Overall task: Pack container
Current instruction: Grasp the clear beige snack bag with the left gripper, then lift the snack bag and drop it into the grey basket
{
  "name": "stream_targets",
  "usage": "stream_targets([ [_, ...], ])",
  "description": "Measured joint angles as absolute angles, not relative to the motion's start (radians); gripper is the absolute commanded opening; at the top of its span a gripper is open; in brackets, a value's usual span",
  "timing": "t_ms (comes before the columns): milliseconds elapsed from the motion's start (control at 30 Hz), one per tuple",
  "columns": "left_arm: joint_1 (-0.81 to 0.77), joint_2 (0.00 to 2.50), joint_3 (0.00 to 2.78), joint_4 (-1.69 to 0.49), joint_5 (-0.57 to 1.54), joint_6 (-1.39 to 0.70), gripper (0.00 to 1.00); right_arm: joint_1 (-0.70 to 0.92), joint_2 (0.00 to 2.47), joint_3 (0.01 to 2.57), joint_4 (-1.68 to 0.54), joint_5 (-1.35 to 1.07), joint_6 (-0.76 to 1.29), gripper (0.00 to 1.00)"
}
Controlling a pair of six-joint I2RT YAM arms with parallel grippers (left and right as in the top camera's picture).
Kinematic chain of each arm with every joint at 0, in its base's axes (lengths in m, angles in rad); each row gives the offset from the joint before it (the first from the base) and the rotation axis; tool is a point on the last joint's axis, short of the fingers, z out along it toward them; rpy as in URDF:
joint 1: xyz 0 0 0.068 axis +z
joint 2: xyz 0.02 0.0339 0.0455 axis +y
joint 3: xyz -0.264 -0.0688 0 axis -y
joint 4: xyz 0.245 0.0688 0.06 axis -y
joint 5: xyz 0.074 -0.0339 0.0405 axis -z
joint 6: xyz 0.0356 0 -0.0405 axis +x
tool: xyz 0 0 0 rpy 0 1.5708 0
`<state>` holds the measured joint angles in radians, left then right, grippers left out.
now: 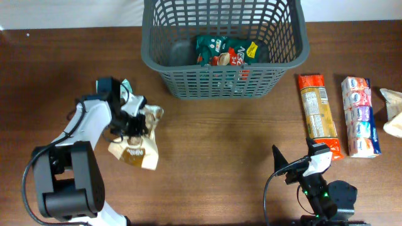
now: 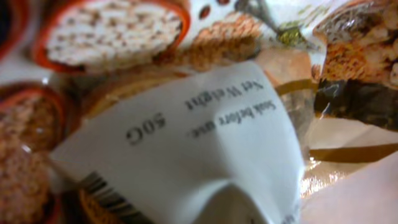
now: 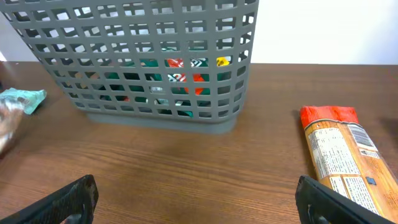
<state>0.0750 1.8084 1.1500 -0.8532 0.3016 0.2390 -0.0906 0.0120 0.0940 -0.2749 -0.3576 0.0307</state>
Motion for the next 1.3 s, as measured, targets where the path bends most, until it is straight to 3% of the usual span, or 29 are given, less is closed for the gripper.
stream_targets([
  [500, 0.168, 1.685, 1.73, -0.975, 0.294, 0.068, 0.02, -0.091, 0.012, 0.094, -0.275, -0.358, 0.031, 0.99],
  [800, 0.126, 1.674, 2.173, -0.887, 0.344, 0.199, 0.02, -0.091, 0.012, 0.094, -0.275, -0.358, 0.03, 0.99],
  [1300, -0.143, 1.818, 2.216, -0.727, 0.412, 0.443, 0.01, -0.091, 0.012, 0.094, -0.275, -0.358, 0.031, 0.99],
])
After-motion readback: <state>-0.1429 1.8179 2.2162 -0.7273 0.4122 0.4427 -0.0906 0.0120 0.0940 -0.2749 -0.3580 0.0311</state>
